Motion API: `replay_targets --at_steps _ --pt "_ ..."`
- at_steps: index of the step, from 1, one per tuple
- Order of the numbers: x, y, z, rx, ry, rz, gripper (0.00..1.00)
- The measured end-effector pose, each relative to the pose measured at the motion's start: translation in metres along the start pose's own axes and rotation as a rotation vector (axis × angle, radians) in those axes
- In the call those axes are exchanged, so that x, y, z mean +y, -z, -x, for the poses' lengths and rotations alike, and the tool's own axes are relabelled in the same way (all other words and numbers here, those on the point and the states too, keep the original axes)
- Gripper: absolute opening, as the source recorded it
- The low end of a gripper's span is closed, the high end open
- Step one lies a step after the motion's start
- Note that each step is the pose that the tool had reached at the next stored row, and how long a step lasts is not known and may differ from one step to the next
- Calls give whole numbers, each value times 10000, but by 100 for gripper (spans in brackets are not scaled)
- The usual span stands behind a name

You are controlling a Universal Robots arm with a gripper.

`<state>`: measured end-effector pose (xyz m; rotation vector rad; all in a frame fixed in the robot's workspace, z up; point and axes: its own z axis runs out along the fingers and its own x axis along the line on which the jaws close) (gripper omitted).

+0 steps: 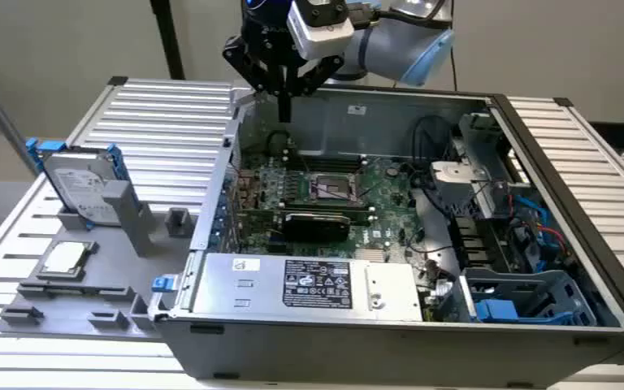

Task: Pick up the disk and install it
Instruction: 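Reach for the disk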

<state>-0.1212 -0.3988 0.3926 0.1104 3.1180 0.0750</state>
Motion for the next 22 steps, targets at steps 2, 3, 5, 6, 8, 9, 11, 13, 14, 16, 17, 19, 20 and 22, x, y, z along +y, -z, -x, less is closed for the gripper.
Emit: replay_targets --at_steps 2,3,5,6,8,9,11,13,14,16,17,19,20,22 --pt "0 0 0 0 0 0 0" --pt "0 0 0 0 0 0 0" --pt "0 0 0 0 0 0 0" --pt "0 0 0 0 0 0 0" --pt "0 0 0 0 0 0 0" --pt "0 0 0 0 0 0 0" --pt "0 0 0 0 0 -1 0" --pt "0 0 -4 -1 -1 0 0" --pt "-1 1 -20 1 -2 -2 0" --pt "-6 2 -90 0 0 -1 0" --pt "-9 3 -135 0 0 -1 0" --pt "-16 5 -224 0 1 0 0" --pt "-19 6 -271 0 0 0 0" --pt "-25 8 -362 0 0 -1 0"
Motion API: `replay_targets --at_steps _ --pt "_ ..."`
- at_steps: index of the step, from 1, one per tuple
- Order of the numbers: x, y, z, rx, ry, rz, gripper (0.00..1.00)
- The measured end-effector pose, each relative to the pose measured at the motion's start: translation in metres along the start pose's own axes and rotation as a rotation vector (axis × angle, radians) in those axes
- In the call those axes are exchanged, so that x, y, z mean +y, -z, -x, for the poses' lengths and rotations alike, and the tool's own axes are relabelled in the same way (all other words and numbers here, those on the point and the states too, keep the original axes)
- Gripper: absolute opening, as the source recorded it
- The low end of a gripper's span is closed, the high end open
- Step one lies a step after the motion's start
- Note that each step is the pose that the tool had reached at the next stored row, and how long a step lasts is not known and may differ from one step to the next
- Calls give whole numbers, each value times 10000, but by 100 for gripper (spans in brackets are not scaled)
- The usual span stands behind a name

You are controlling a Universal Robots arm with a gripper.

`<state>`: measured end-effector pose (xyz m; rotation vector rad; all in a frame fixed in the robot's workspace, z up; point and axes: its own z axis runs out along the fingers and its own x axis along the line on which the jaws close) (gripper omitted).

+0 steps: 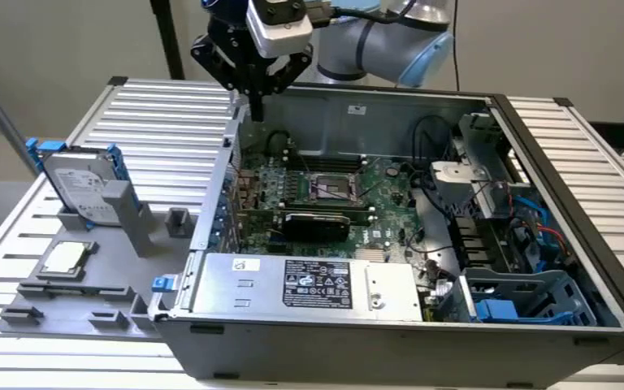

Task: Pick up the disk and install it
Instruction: 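Reach for the disk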

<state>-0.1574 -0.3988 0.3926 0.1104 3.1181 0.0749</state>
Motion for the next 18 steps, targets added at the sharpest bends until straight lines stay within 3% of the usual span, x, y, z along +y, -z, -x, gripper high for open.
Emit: replay_targets --at_steps 18 --pt "-52 -8 -820 42 -2 -11 0"
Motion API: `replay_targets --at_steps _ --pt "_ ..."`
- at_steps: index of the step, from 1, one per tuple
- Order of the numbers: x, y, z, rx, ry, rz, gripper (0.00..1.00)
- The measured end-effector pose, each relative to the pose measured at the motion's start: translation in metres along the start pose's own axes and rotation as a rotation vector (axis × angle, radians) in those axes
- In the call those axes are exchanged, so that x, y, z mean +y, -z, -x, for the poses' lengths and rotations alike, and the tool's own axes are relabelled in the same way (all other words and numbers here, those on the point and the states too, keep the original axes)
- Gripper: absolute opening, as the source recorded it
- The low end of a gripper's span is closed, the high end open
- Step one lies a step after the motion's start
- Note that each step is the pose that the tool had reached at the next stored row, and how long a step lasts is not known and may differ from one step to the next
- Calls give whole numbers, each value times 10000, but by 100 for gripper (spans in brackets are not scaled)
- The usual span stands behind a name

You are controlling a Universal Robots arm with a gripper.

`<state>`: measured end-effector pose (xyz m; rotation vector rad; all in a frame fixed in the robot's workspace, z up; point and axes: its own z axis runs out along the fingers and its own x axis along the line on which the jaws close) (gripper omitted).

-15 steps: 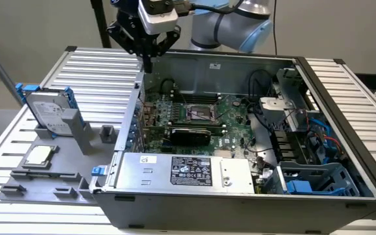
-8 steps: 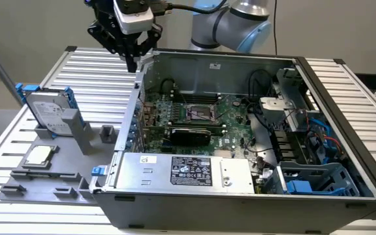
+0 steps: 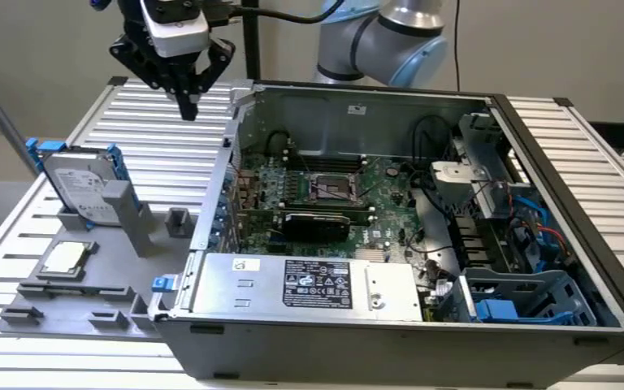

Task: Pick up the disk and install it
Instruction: 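Reach for the disk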

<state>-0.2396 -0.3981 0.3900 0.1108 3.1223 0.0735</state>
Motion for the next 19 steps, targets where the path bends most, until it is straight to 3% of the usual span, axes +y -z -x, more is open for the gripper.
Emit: replay_targets --at_steps 7,19 --pt "-19 -8 -318 46 -2 -11 0" --pt "-58 -35 -863 181 -7 -37 0"
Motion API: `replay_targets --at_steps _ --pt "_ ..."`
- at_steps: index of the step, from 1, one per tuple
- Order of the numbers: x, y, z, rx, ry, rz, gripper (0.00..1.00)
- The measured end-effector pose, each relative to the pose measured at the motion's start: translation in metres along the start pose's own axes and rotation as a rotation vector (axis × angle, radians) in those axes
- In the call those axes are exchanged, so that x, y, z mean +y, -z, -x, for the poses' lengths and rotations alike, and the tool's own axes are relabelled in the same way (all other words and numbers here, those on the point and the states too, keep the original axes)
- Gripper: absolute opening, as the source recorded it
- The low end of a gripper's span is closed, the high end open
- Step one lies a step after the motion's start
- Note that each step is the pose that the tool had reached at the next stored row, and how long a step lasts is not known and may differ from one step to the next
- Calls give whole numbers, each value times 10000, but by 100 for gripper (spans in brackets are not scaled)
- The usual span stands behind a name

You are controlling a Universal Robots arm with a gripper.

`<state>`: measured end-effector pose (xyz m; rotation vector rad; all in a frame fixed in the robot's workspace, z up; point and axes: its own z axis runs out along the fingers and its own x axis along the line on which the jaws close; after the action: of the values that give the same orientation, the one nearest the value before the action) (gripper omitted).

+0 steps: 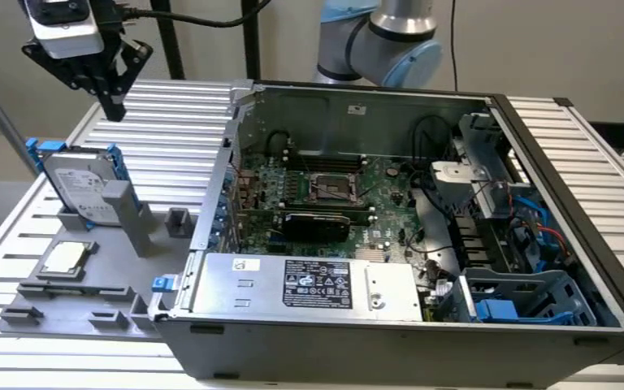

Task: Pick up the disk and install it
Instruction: 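Reach for the disk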

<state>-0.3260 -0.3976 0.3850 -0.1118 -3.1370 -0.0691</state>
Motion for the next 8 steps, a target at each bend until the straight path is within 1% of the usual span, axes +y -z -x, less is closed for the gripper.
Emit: replay_targets --at_steps 4,5,8 --pt "-14 -21 -184 49 -4 -10 0" --pt "-21 -32 -273 73 -4 -15 0" --pt "-31 -53 -410 108 -5 -24 0"
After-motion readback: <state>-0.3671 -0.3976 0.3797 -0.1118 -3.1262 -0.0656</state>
